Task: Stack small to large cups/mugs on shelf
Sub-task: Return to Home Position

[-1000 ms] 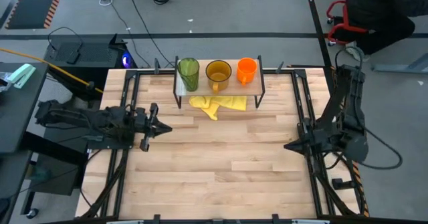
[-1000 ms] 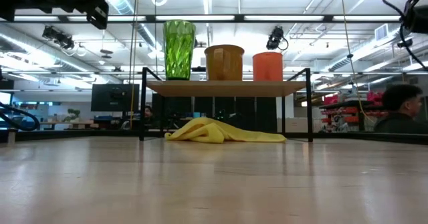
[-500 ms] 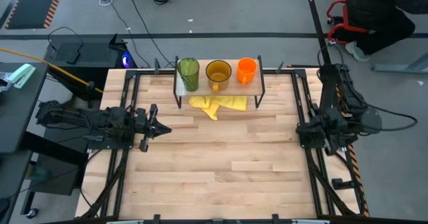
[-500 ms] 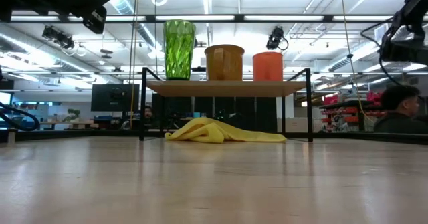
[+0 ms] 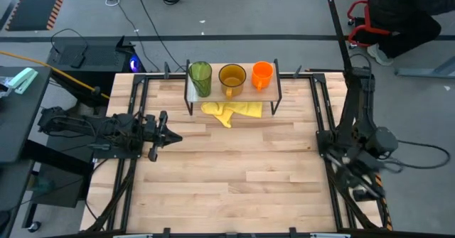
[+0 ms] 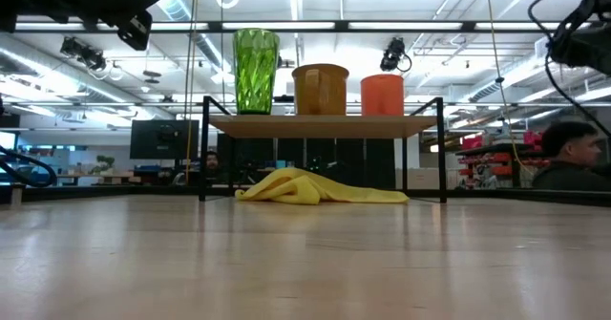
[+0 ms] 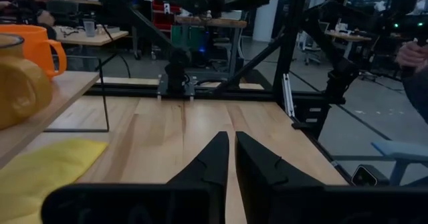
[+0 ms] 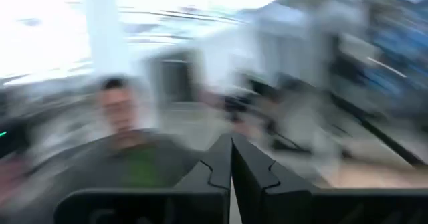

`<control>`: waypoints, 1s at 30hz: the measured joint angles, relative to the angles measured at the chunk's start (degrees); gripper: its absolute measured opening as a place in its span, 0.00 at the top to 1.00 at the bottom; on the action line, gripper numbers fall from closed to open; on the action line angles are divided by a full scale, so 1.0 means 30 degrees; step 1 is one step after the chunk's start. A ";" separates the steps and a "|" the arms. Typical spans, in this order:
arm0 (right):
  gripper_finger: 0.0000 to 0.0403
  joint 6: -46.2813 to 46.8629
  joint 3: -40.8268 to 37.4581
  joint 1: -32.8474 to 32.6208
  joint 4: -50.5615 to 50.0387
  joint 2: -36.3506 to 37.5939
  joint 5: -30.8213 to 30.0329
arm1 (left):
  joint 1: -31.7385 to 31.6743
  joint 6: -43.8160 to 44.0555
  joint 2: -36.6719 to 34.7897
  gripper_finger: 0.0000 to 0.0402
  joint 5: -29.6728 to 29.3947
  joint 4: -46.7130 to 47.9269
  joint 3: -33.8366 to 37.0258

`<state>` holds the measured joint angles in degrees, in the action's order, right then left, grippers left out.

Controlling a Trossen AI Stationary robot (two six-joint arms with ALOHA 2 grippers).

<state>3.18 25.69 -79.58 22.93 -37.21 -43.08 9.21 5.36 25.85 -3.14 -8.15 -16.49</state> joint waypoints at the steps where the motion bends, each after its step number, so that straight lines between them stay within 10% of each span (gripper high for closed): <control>1: 0.96 -0.1613 -0.0069 0.0148 0.1031 -0.0290 0.2322 | 0.0000 0.0002 0.0000 0.91 0.0007 -0.0074 0.0000; 4: 0.96 -0.3578 -0.0080 0.0501 0.1558 -0.0403 0.5510 | 0.0000 0.0002 0.0000 0.93 0.0003 -0.0236 0.0000; 30: 0.96 -0.4490 -0.0095 0.9133 -0.6680 0.9177 0.7910 | 0.0000 -0.0097 0.0007 0.93 0.0006 0.0001 -0.0001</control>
<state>-10.29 25.41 -52.18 2.89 -9.68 -19.35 9.21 5.07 25.87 -3.12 -8.14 -16.49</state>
